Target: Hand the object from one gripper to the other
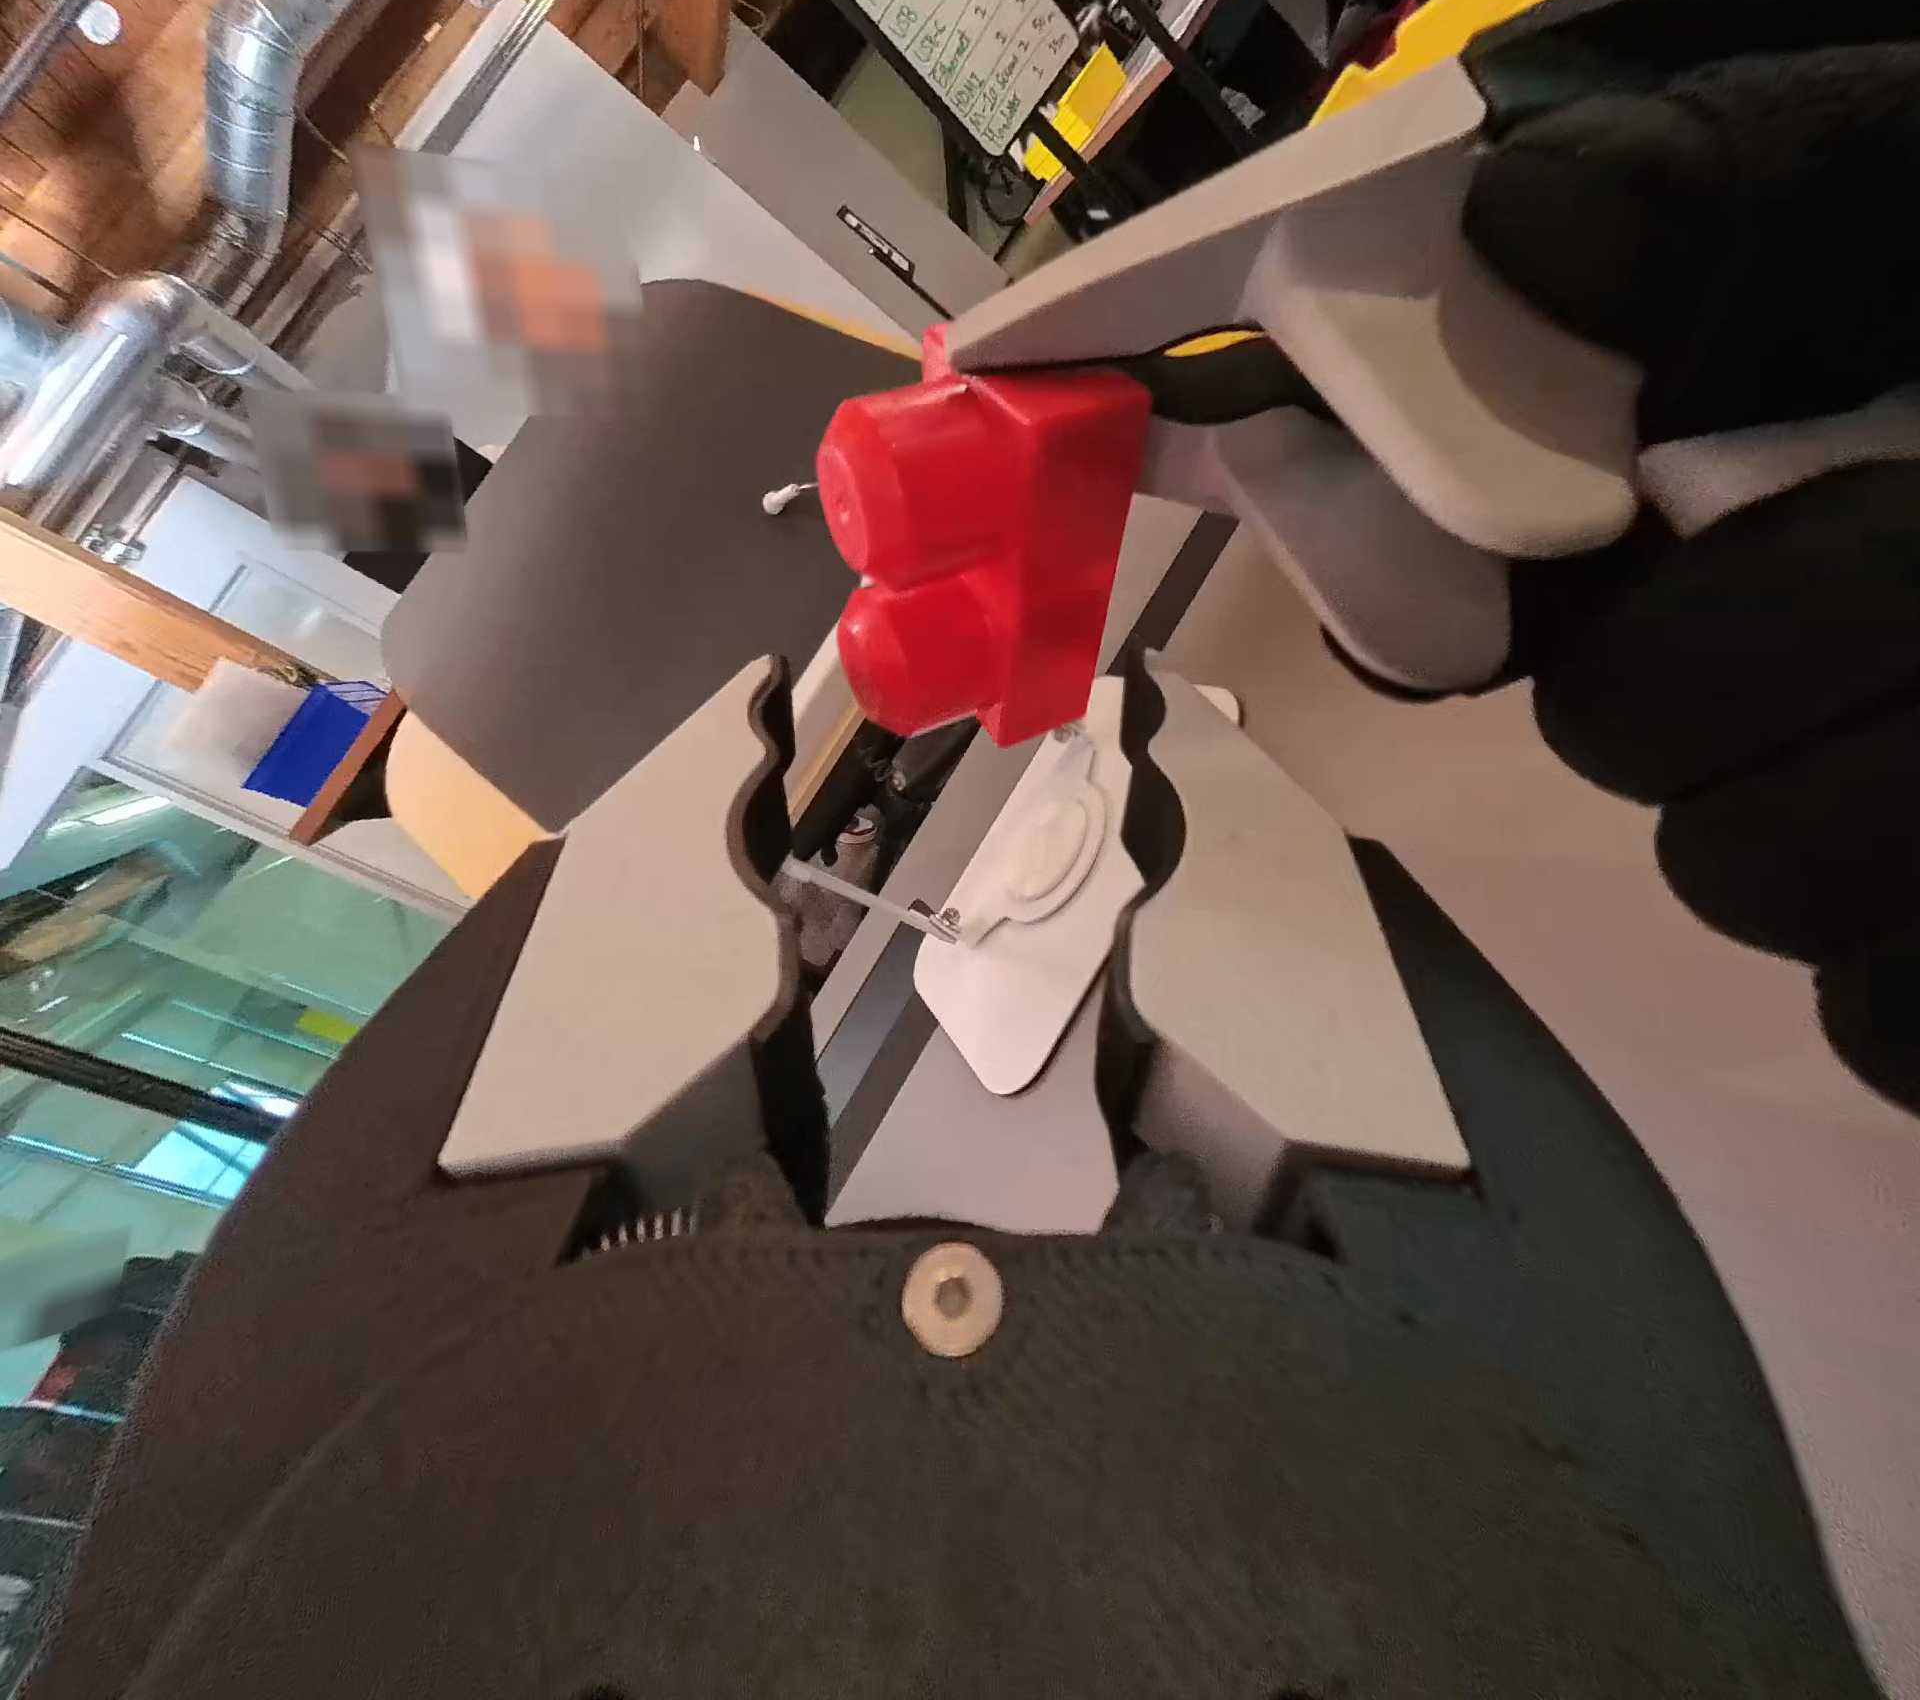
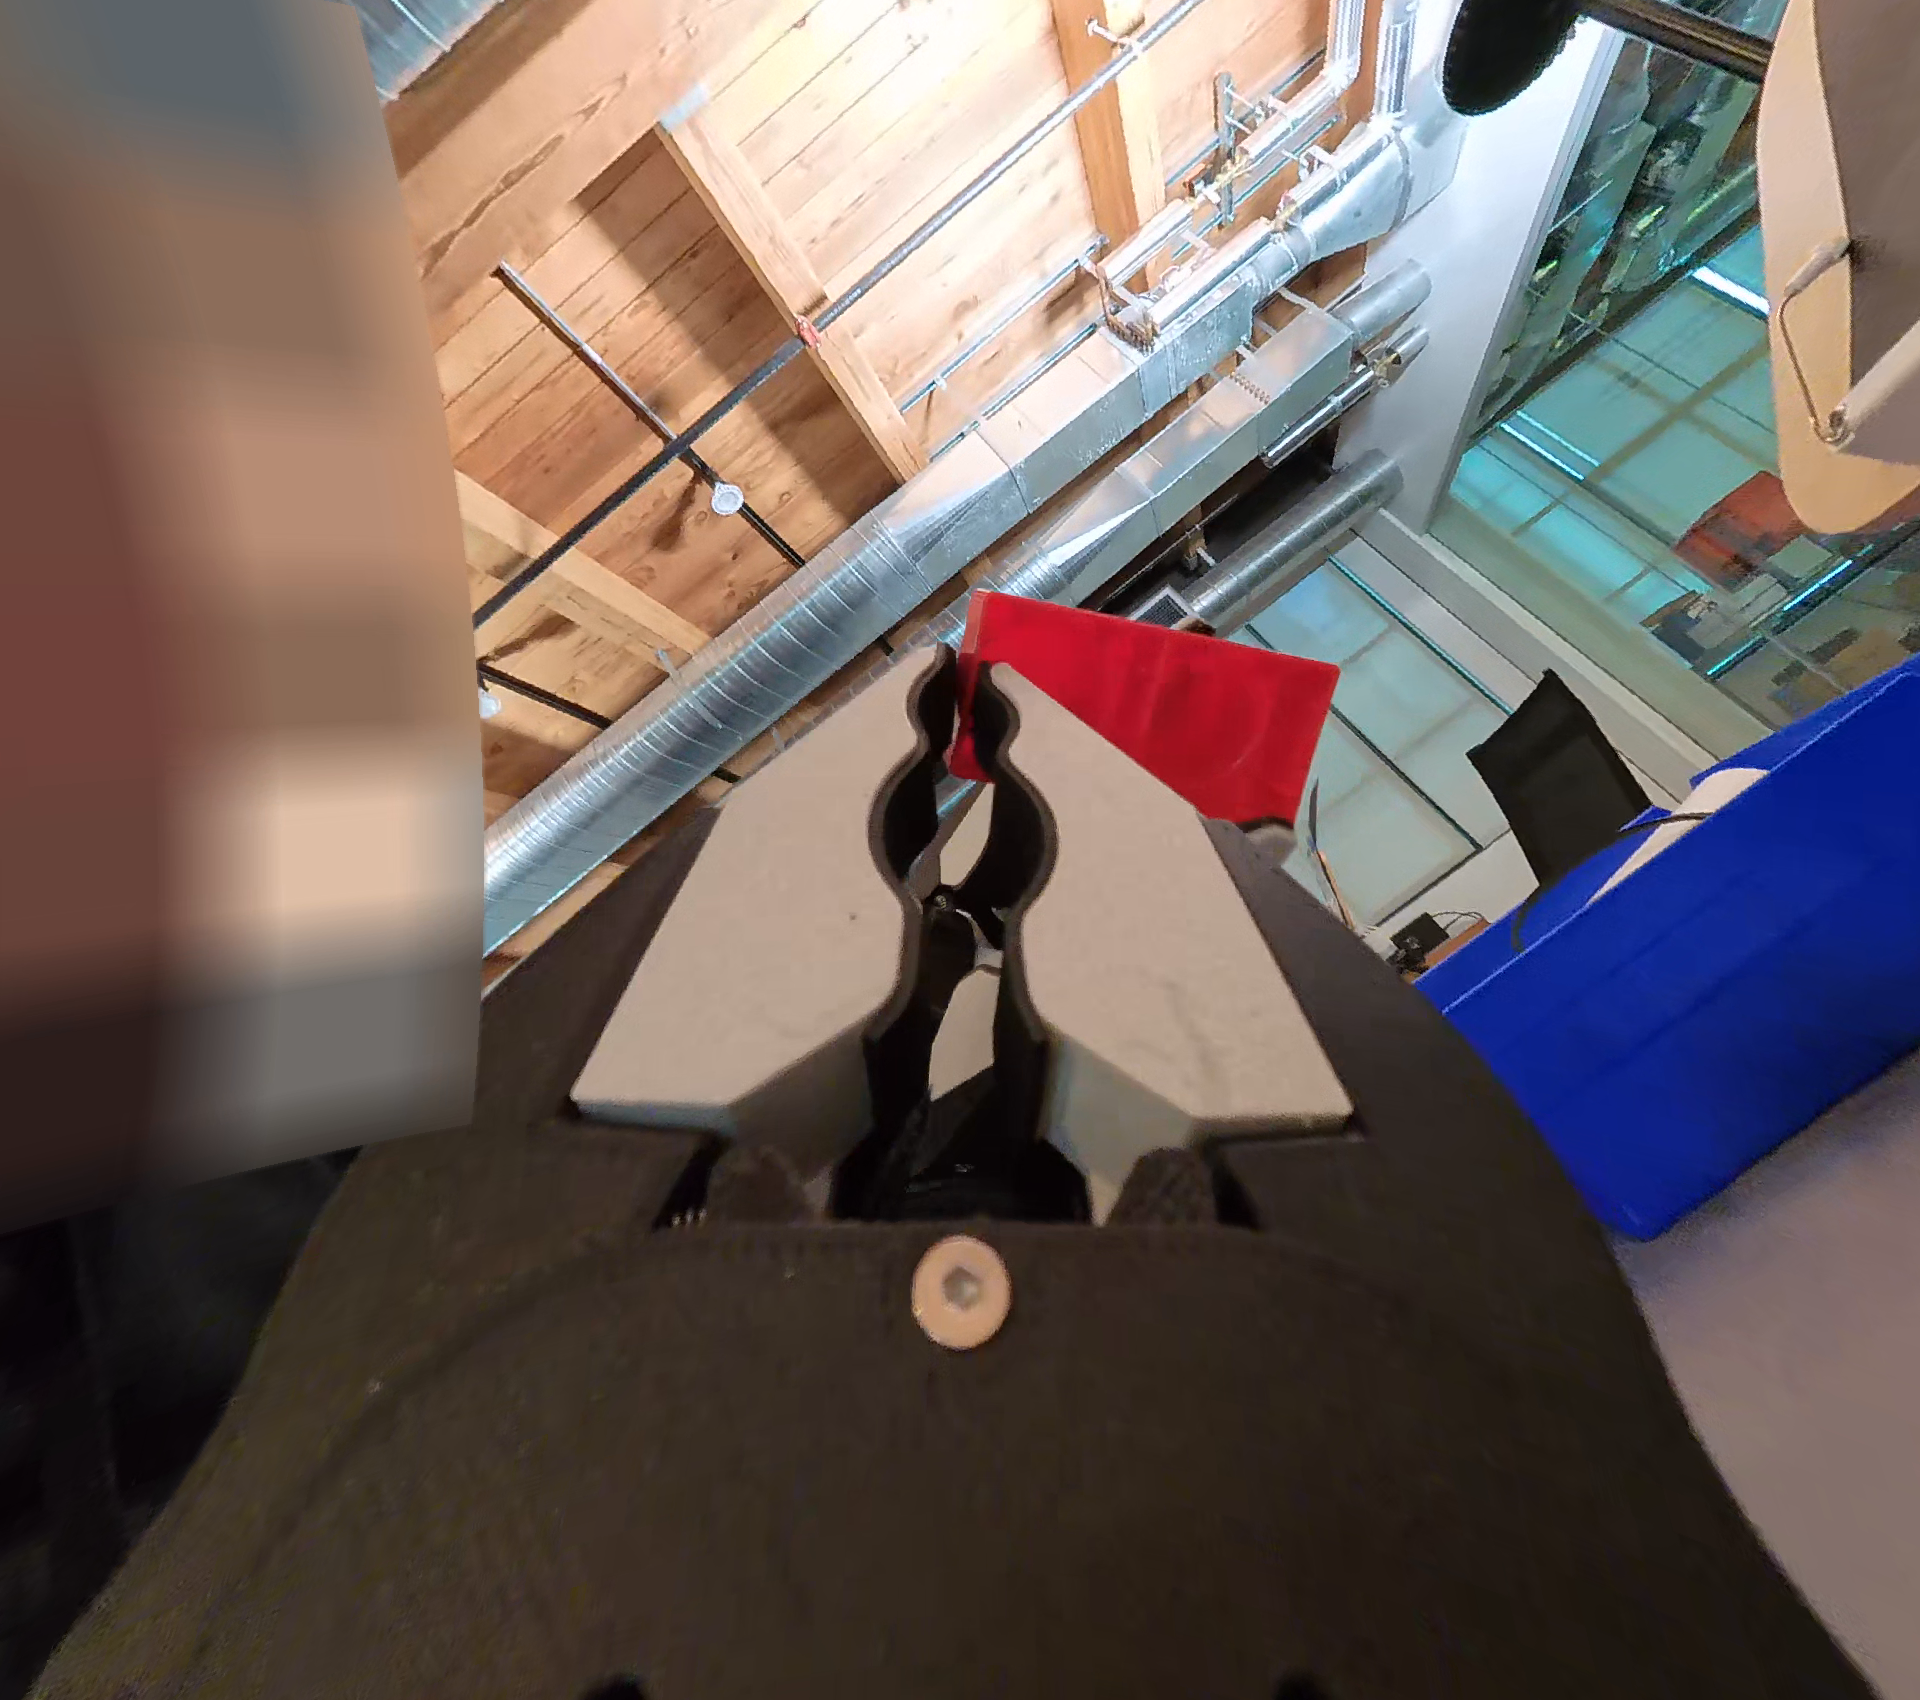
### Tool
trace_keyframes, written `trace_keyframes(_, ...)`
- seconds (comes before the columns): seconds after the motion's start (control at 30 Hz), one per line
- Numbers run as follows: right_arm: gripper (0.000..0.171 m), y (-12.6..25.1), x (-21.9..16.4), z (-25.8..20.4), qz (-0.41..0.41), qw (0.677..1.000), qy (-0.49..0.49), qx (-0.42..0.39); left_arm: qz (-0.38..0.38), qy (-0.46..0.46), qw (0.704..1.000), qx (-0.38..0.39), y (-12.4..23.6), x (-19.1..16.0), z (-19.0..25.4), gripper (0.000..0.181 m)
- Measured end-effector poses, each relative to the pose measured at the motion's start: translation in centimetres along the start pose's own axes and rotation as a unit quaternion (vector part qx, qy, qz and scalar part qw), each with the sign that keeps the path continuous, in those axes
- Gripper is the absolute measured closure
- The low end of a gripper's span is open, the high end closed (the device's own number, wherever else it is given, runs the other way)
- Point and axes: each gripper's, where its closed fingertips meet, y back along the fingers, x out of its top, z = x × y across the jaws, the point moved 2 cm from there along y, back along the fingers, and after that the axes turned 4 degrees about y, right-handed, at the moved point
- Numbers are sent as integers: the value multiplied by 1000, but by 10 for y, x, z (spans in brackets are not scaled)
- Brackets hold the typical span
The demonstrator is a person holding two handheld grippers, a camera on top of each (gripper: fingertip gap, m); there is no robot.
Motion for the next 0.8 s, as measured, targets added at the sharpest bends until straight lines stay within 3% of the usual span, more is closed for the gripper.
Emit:
trace_keyframes(0.13, 171, -1, -2, 0, 9, 1000, -8, 2, -8, -6, 1000, 11, -5, 1, 1, 131)
trace_keyframes(0.33, 170, -4, -6, -2, 6, 1000, -14, 9, -9, -7, 1000, 7, -5, 2, 0, 132)
trace_keyframes(0.47, 150, -4, -3, 3, 2, 1000, -17, -2, -12, 0, 1000, -11, -3, 1, -2, 133)
trace_keyframes(0.67, 133, -2, -2, 7, -38, 999, 5, -30, -37, 25, 996, -73, -1, -11, -7, 132)
trace_keyframes(0.8, 128, 3, -5, 11, -97, 992, 51, -60, -64, 61, 983, -163, 3, -18, -9, 133)
